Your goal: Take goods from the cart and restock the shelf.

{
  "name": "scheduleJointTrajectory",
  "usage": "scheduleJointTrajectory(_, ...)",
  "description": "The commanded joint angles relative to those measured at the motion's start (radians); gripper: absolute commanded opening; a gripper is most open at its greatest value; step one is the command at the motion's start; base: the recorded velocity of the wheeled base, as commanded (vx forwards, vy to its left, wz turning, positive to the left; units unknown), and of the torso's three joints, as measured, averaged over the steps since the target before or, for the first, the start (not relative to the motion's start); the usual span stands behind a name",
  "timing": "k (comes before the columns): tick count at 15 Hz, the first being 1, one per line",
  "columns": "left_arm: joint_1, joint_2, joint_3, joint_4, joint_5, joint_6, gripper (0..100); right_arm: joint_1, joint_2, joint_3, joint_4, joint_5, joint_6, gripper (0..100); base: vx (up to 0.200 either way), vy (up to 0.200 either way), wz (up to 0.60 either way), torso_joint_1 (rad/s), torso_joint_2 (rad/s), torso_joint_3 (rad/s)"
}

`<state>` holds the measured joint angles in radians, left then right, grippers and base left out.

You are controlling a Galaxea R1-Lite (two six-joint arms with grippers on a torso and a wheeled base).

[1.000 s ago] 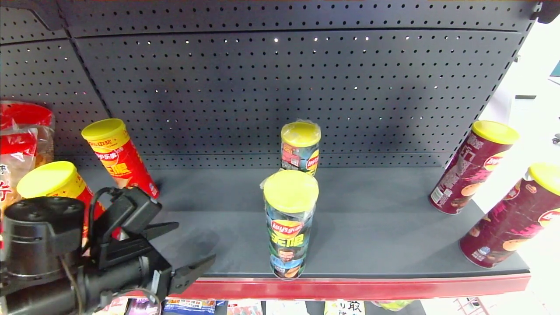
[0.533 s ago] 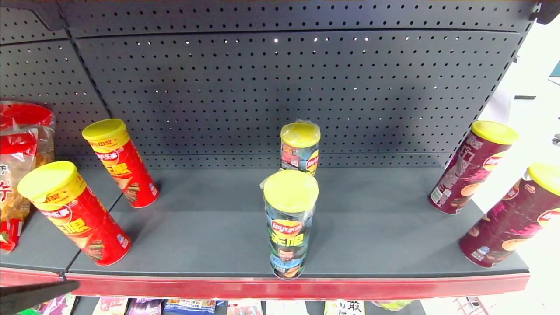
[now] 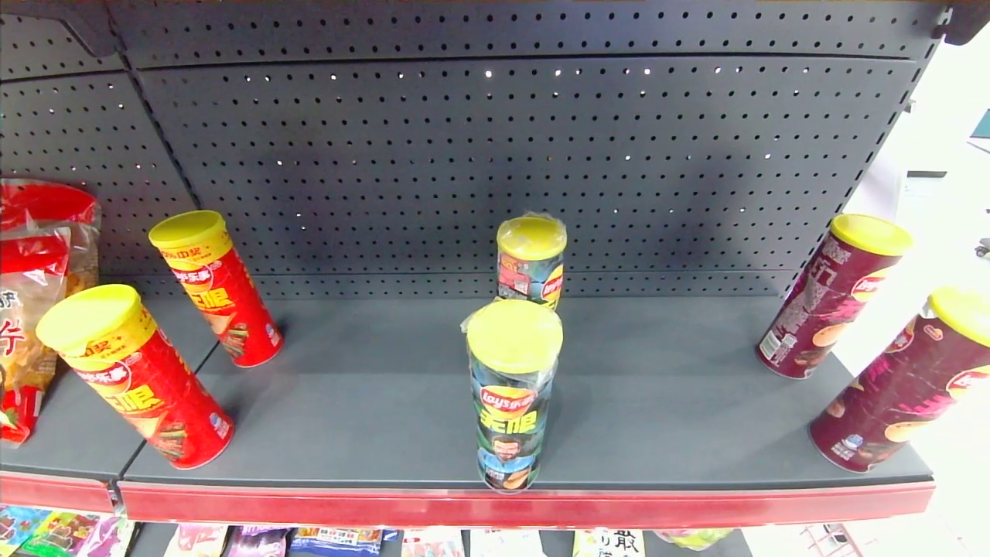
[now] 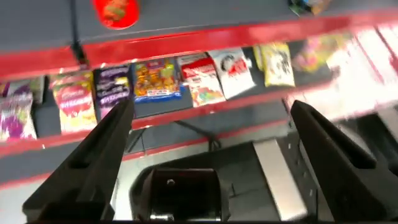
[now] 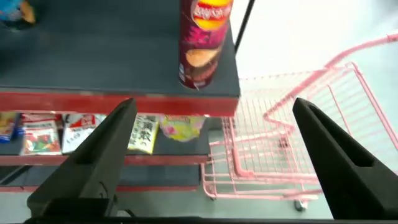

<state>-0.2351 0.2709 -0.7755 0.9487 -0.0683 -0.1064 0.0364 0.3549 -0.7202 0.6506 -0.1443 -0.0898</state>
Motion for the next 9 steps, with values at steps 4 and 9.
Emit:
scheduleJointTrajectory(4, 0.08, -0.185, 0.228, -0.177, 0.061, 0.01, 100, -0.01, -0.278, 0.308, -0.045, 0.117, -0.045, 100, 0.0, 0.0, 0.0, 0.0, 0.0, 0.0)
scheduleJointTrajectory(9, 0.08, -0.183, 0.654, -0.828, 0.016, 0.043, 100, -0.033, -0.355, 0.628, -0.513, 0.267, 0.001, 100, 0.0, 0.0, 0.0, 0.0, 0.0, 0.0)
